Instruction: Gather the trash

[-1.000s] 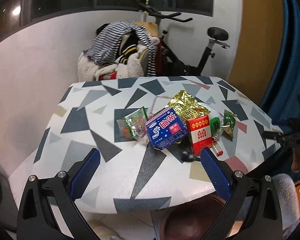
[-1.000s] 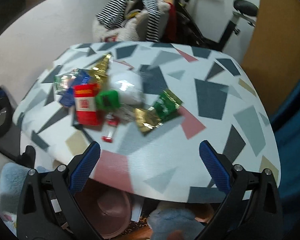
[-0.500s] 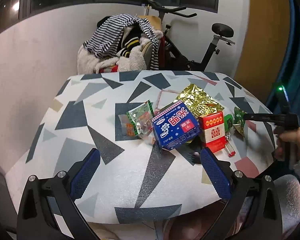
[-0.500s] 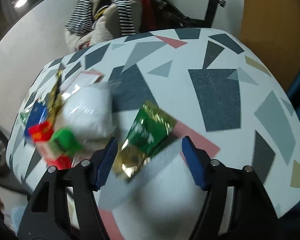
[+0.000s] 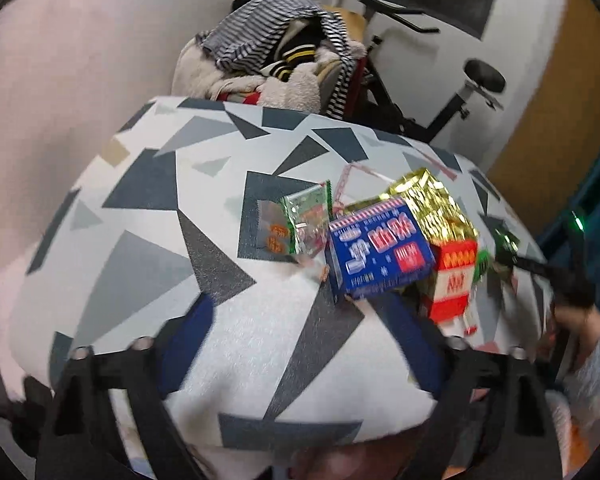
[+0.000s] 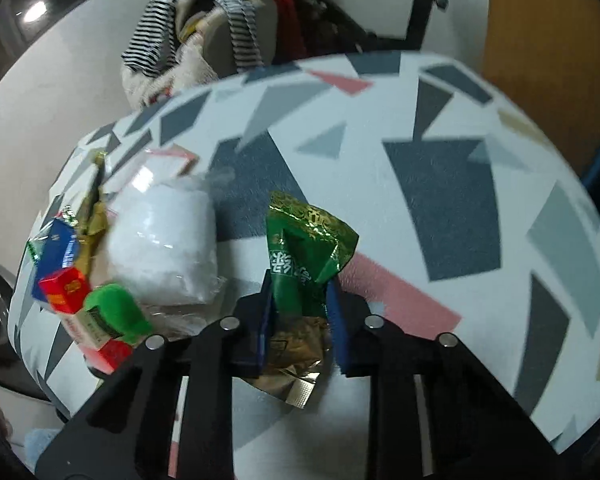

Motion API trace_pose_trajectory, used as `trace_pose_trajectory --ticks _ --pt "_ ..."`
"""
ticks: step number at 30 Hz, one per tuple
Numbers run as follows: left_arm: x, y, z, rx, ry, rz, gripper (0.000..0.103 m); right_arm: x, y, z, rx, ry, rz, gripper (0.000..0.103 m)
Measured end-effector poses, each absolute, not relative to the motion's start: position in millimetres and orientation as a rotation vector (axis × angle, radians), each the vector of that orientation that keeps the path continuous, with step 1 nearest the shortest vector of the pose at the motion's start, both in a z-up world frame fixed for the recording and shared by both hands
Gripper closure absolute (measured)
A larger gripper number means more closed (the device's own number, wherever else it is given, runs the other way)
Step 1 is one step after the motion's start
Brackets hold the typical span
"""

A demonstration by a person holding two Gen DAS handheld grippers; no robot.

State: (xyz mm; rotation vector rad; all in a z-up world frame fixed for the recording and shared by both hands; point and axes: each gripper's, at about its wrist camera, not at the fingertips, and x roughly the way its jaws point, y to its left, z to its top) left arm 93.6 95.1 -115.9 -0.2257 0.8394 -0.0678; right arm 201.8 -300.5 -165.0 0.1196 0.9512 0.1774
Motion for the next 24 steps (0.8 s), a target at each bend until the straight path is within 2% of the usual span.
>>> trace_pose_trajectory --ticks 4,12,13,16,24 --pt "125 104 -123 -0.340 0.846 -0.078 0.041 189 -297 -152 0.090 0.907 0.199 0.077" --pt "188 108 -152 -0.415 0.904 -0.073 0.062 168 -295 -152 0.111 0.902 0.235 0.077" --pt "191 110 -157 -0.427 0.912 -0.067 0.068 166 -295 -153 0.110 0.905 0.235 0.077" --pt "197 111 -164 -0.450 0.922 -0.075 0.094 164 -300 -155 0.121 0.912 0.224 0.077" --pt "178 92 -118 -0.309 0.835 -0.192 0.097 156 -303 -145 0.126 0.890 0.231 0.077"
